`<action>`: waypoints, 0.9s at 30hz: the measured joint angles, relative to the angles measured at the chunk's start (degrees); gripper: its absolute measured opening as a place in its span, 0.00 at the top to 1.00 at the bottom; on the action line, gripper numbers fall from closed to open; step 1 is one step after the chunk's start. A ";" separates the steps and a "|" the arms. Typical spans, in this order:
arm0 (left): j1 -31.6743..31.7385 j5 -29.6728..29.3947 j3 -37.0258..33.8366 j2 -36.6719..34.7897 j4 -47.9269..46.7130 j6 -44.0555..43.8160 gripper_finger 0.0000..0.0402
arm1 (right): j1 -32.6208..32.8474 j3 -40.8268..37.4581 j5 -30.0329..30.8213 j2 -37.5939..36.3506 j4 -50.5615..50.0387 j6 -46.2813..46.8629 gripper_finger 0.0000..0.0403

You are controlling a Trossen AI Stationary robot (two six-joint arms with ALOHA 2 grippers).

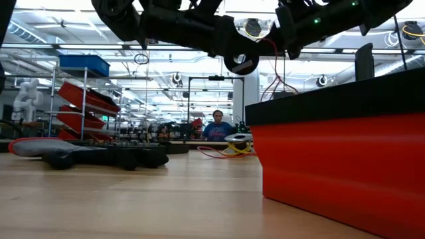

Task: Coil cords
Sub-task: Coil the red wire onto the spool

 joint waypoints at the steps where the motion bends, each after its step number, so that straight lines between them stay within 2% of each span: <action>1: 0.00 0.00 -0.01 0.27 0.61 0.00 1.00 | 0.00 0.00 0.02 0.00 0.56 0.05 1.00; 8: -0.11 -3.64 0.01 2.17 2.60 -0.52 1.00 | 0.02 0.00 1.66 -0.04 6.23 0.85 1.00; 13: -0.29 -6.29 0.01 2.99 1.41 -0.37 1.00 | 0.10 0.00 1.75 -0.87 5.92 0.59 1.00; 19: -0.28 -9.81 0.01 2.60 -1.35 3.20 1.00 | 0.50 -0.02 1.23 -5.48 -1.17 1.46 1.00; 21: -0.29 -11.02 0.01 2.45 -1.58 4.34 1.00 | 0.48 -0.02 -0.79 -7.65 -4.48 2.61 1.00; 27: -0.33 -11.52 0.07 2.45 -1.62 5.98 1.00 | 1.03 -0.04 -1.99 -12.54 -13.02 5.00 1.00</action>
